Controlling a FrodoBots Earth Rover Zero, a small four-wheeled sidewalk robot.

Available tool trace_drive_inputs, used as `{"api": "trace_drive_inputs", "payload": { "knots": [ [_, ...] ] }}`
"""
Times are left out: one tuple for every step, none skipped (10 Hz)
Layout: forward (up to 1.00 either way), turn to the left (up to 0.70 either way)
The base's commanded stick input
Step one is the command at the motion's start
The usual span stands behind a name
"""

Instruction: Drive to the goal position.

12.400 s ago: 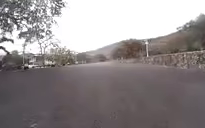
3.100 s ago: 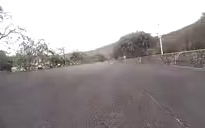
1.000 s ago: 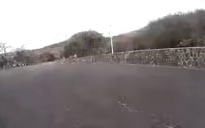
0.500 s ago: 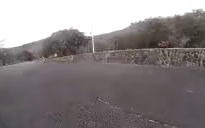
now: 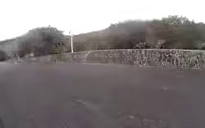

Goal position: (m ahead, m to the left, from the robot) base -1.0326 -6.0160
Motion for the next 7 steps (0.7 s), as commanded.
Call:
{"api": "trace_drive_inputs", "payload": {
  "knots": [
    [0.00, -0.45],
    [0.00, -0.45],
    [0.00, -0.45],
    [0.00, -0.45],
    [0.00, -0.45],
    [0.00, -0.45],
    [0.00, -0.45]
  ]
}}
